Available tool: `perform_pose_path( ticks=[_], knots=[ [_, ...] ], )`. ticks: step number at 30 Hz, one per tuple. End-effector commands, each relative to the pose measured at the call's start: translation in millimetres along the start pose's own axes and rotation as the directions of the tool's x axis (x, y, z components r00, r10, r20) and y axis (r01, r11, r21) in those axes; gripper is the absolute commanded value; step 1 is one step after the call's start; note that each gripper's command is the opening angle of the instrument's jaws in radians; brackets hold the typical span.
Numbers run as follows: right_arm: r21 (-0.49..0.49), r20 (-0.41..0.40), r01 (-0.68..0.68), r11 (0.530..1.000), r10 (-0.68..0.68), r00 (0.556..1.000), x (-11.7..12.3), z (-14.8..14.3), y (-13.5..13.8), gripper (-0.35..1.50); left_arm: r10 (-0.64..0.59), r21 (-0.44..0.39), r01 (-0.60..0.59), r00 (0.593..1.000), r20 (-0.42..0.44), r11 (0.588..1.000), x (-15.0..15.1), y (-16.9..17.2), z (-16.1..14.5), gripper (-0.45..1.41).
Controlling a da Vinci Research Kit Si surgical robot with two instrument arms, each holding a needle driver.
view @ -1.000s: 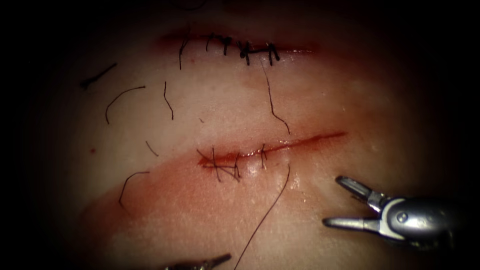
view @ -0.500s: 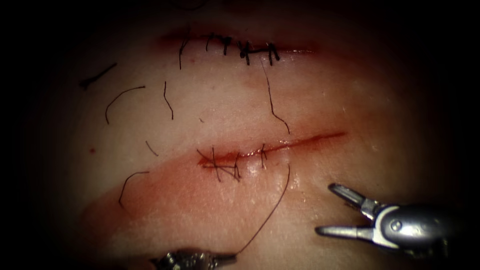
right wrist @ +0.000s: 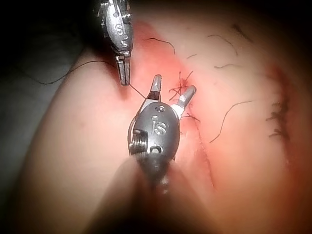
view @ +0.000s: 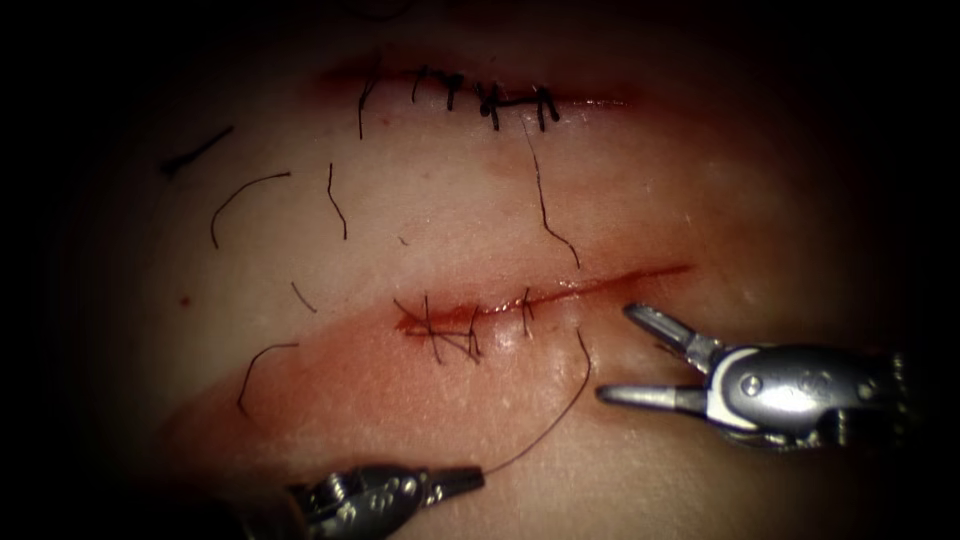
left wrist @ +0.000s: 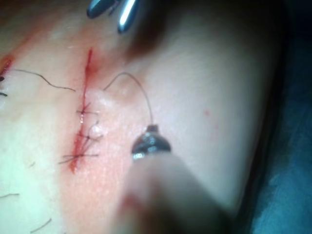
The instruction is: Wound Closure
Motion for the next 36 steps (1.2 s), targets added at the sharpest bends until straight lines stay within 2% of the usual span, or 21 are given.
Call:
perform_pose_path(
  ticks=[1,5,10,12,15,18,20,21,22,24,25,32,36],
  knots=[
    [0.009,0.019,0.003,1.000,-0.004,1.000,-1.0,2.1,0.6,1.38,0.013,0.001,-0.013,1.000,-0.004,1.000,0.0,0.2,0.8,-0.45],
    [0.077,0.062,0.022,0.997,-0.027,0.998,-2.5,5.5,2.7,1.18,0.072,0.020,-0.072,0.997,-0.020,0.997,2.5,-1.1,-0.3,-0.37],
    [0.109,0.070,0.039,0.993,-0.047,0.996,-4.9,8.2,5.0,1.20,0.081,0.036,-0.080,0.996,-0.033,0.996,4.0,-2.7,-1.5,-0.28],
    [0.154,0.078,0.053,0.987,-0.065,0.995,-6.2,9.2,4.8,1.20,0.094,0.038,-0.093,0.995,-0.033,0.995,4.7,-3.3,-1.8,-0.27],
    [0.232,0.074,0.077,0.970,-0.097,0.992,-8.1,10.1,4.1,1.09,0.101,0.037,-0.100,0.994,-0.035,0.994,6.2,-4.5,-2.1,-0.27],
    [0.280,0.085,0.099,0.955,-0.127,0.988,-9.4,10.6,3.2,1.09,0.114,0.038,-0.113,0.993,-0.037,0.993,7.8,-5.7,-1.9,-0.27],
    [0.313,0.071,0.112,0.943,-0.141,0.987,-10.0,10.8,2.5,1.09,0.117,0.042,-0.116,0.992,-0.036,0.992,8.7,-6.3,-1.5,-0.27],
    [0.348,0.036,0.129,0.929,-0.151,0.988,-10.4,10.9,1.9,1.06,0.114,0.035,-0.113,0.993,-0.041,0.993,9.7,-7.1,-0.6,-0.28],
    [0.359,0.025,0.139,0.923,-0.158,0.987,-10.6,10.9,1.7,0.99,0.111,0.032,-0.110,0.993,-0.043,0.993,10.1,-7.4,-0.2,-0.28],
    [0.411,-0.005,0.132,0.902,-0.142,0.990,-10.7,10.8,1.1,0.73,0.105,0.013,-0.104,0.993,-0.057,0.994,11.2,-8.8,1.8,-0.30],
    [0.425,-0.020,0.131,0.896,-0.135,0.991,-10.6,10.7,1.0,0.68,0.104,0.015,-0.104,0.993,-0.058,0.995,11.4,-9.3,2.4,-0.30],
    [0.397,-0.105,0.140,0.907,-0.107,0.989,-9.6,10.0,0.5,0.68,0.107,0.025,-0.106,0.992,-0.061,0.994,11.0,-12.8,4.9,-0.35],
    [0.374,-0.148,0.134,0.918,-0.083,0.985,-9.2,9.5,0.7,0.68,0.121,0.035,-0.119,0.992,-0.046,0.992,9.2,-15.2,6.6,-0.35]
  ],
)
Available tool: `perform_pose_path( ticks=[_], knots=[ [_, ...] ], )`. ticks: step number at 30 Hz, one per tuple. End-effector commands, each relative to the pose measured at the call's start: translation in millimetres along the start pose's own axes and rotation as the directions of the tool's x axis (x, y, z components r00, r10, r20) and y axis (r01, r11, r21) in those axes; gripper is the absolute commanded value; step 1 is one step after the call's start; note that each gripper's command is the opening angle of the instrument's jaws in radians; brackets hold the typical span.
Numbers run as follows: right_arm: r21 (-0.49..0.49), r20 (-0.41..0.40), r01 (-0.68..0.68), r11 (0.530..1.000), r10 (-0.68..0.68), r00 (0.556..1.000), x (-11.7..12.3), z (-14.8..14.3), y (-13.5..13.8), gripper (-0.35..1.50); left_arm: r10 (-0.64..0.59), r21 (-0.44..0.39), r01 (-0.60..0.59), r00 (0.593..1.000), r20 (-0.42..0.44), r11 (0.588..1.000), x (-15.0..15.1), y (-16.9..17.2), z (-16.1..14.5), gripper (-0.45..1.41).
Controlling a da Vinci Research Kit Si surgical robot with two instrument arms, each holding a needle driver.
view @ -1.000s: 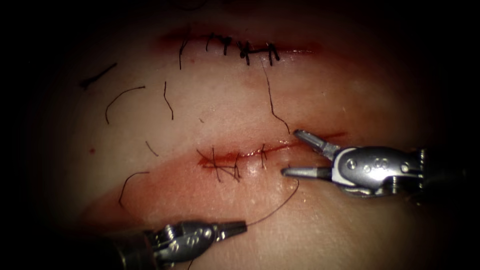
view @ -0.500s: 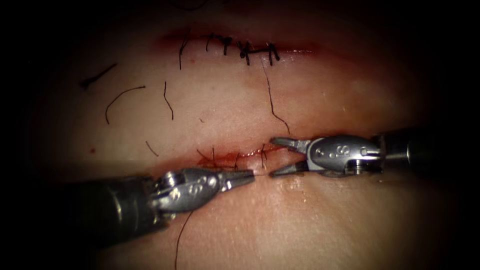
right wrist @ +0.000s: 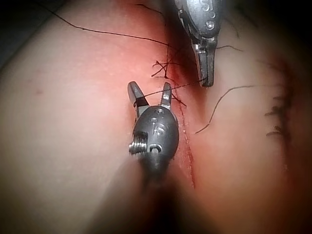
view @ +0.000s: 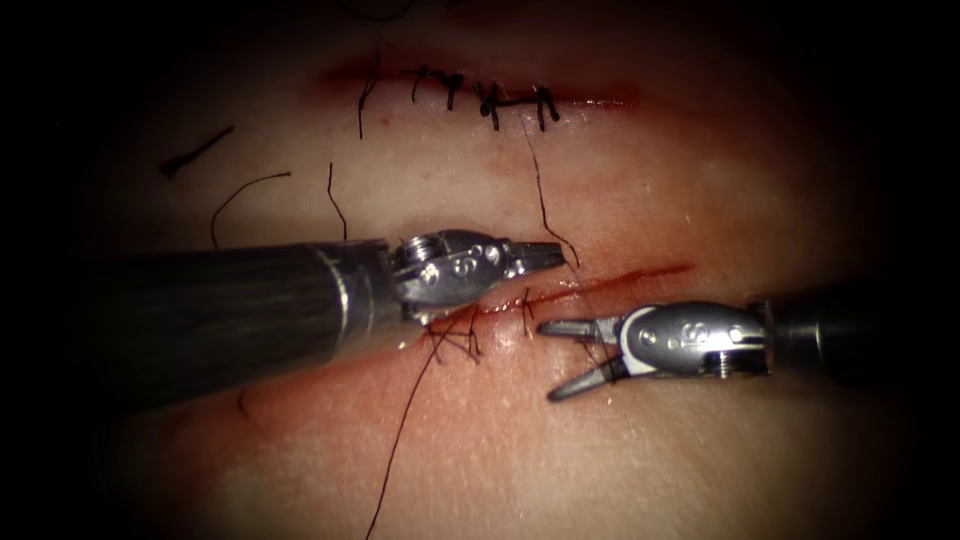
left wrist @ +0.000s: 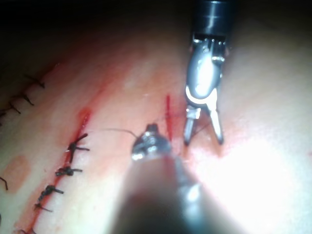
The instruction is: Wound Closure
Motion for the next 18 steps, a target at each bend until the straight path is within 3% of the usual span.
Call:
perform_pose_path(
  ticks=[1,6,12,18],
  knots=[
    [-0.008,-0.017,-0.002,1.000,0.002,1.000,-0.4,0.5,-0.2,0.68,0.006,-0.001,-0.006,1.000,0.005,1.000,-0.6,-0.2,1.1,-0.35],
    [-0.050,-0.079,-0.013,0.999,0.009,0.997,0.1,0.7,0.0,0.68,0.036,-0.019,-0.036,0.999,0.022,0.999,-3.3,-0.4,3.2,-0.35],
    [-0.042,-0.127,-0.033,0.999,0.028,0.992,0.4,2.2,0.1,0.68,0.036,-0.039,-0.036,0.999,0.011,0.999,-2.9,0.4,4.8,-0.35],
    [-0.089,-0.220,-0.063,0.994,0.042,0.975,0.6,0.8,0.8,0.68,0.038,-0.043,-0.037,0.999,0.008,0.998,-2.7,0.4,5.1,-0.33]
  ],
)
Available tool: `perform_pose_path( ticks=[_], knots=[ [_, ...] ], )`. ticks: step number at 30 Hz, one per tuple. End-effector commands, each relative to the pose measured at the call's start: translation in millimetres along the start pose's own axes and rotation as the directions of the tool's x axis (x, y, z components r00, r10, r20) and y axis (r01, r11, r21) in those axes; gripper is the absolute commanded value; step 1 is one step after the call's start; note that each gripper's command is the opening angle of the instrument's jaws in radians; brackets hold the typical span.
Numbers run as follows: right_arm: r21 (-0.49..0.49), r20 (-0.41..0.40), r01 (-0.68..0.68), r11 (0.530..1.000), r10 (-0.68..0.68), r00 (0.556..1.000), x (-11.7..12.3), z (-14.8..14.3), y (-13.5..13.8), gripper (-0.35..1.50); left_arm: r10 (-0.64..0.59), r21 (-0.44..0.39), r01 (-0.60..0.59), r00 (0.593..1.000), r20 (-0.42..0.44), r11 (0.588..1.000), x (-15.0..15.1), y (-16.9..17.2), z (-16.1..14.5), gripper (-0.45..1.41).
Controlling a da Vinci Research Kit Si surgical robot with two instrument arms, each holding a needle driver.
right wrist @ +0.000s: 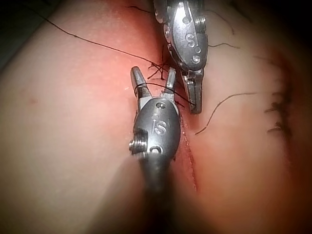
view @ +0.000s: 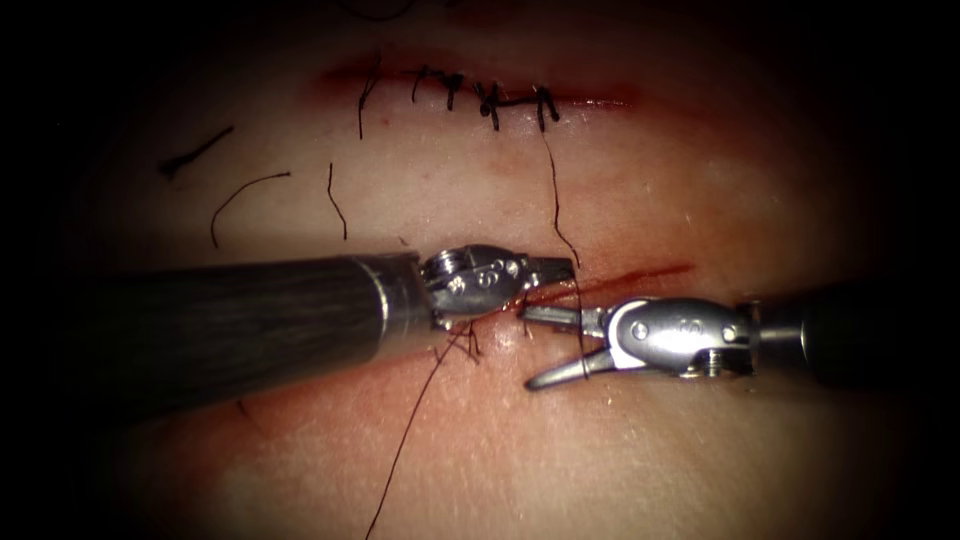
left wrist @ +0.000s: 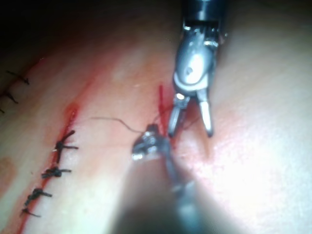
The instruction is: Wound Closure
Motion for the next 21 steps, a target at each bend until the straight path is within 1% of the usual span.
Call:
perform_pose_path(
  ticks=[1,4,6,9,12,15,17,18,19,20,21],
  knots=[
    [-0.032,-0.028,-0.006,0.999,0.005,1.000,-0.5,-0.3,0.0,0.68,0.001,-0.001,-0.001,1.000,0.000,1.000,-0.4,0.0,0.8,-0.33],
    [-0.102,-0.067,-0.018,0.995,0.012,0.998,0.0,-1.5,1.0,0.68,0.005,0.000,-0.005,1.000,0.000,1.000,-0.7,0.2,0.8,-0.32],
    [-0.130,-0.086,-0.026,0.991,0.015,0.996,0.3,-2.3,1.4,0.68,0.008,-0.004,-0.008,1.000,-0.001,1.000,-1.0,0.4,0.8,-0.32],
    [-0.147,-0.152,-0.092,0.985,0.069,0.986,0.4,-3.1,1.7,0.68,0.005,-0.005,-0.005,1.000,-0.001,1.000,-1.4,0.6,0.6,-0.30],
    [-0.148,-0.159,-0.116,0.982,0.092,0.983,0.3,-2.9,1.8,0.68,0.007,-0.005,-0.007,1.000,0.000,1.000,-1.5,0.8,0.6,-0.28],
    [-0.164,-0.190,-0.140,0.976,0.108,0.976,0.2,-2.1,2.0,0.66,0.008,-0.006,-0.008,1.000,-0.001,1.000,-1.4,1.0,0.9,-0.27],
    [-0.175,-0.203,-0.145,0.974,0.109,0.973,0.1,-1.3,1.9,0.66,0.008,-0.004,-0.008,1.000,-0.001,1.000,-1.4,1.2,1.0,-0.18],
    [-0.183,-0.201,-0.146,0.972,0.108,0.974,0.0,-0.9,1.8,0.66,0.002,-0.005,-0.002,1.000,0.002,1.000,-1.3,1.4,1.1,-0.10],
    [-0.191,-0.198,-0.146,0.971,0.107,0.974,0.0,-0.5,1.7,0.66,-0.004,-0.005,0.004,1.000,0.002,1.000,-1.3,1.6,1.1,0.10],
    [-0.198,-0.199,-0.145,0.969,0.106,0.974,-0.1,0.0,1.6,0.66,-0.015,-0.005,0.015,1.000,0.002,1.000,-1.2,1.8,1.1,0.20],
    [-0.201,-0.198,-0.145,0.969,0.105,0.975,-0.1,0.3,1.6,0.66,-0.027,-0.005,0.027,1.000,-0.001,1.000,-1.2,2.0,1.0,0.22]
  ],
)
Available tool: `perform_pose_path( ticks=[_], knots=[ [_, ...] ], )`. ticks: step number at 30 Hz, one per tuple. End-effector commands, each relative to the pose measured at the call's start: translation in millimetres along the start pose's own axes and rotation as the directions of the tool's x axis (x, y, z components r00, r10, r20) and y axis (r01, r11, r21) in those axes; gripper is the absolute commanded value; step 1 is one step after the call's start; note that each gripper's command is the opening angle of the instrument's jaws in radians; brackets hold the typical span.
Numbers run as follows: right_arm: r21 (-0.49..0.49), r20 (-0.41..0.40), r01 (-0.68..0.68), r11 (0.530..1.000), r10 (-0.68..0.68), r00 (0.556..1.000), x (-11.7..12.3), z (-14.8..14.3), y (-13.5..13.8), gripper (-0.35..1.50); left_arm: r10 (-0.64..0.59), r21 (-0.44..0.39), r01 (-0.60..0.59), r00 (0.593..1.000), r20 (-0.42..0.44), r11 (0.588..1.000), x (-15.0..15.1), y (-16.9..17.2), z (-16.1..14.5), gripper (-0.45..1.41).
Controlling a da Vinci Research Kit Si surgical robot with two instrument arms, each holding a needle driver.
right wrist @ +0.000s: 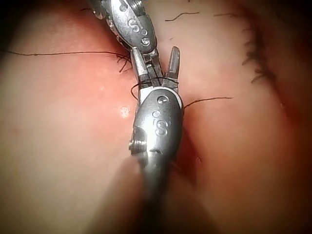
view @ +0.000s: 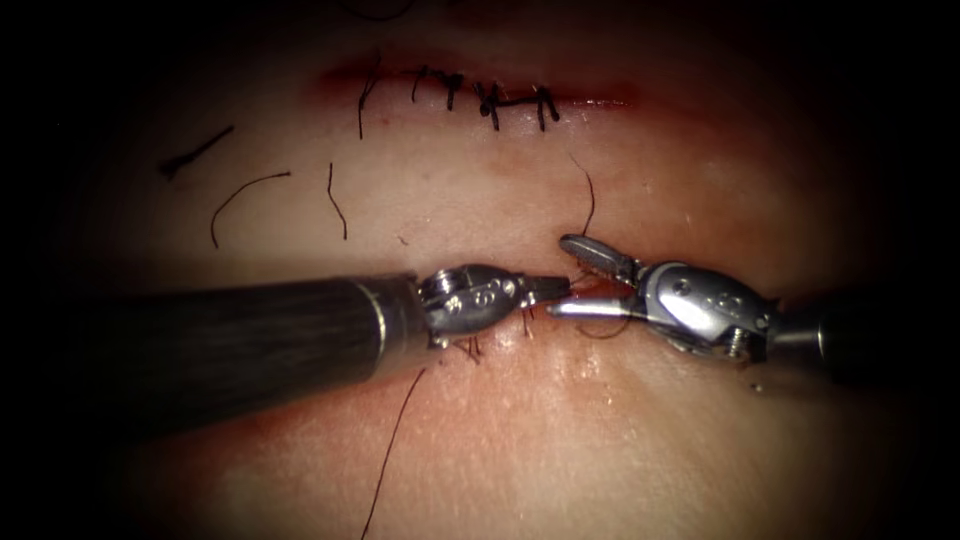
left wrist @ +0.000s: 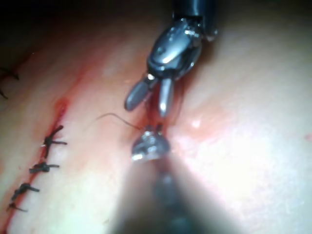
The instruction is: Wound Closure
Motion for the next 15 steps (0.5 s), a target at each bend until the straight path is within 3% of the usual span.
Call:
perform_pose_path(
  ticks=[1,9,15],
  knots=[
    [0.004,0.002,-0.001,1.000,0.001,1.000,-1.0,1.1,-0.6,0.66,-0.019,0.000,0.019,1.000,0.000,1.000,-0.2,0.4,0.6,0.27],
    [0.005,0.024,0.004,1.000,-0.004,1.000,-1.7,1.2,-0.2,0.61,-0.097,-0.014,0.097,0.995,0.003,0.995,-1.6,2.6,-2.4,0.64],
    [0.010,0.031,0.006,1.000,-0.007,0.999,-1.9,1.2,-0.4,0.61,-0.093,-0.005,0.094,0.995,0.038,0.996,-2.6,2.7,-3.6,0.66]
  ],
)
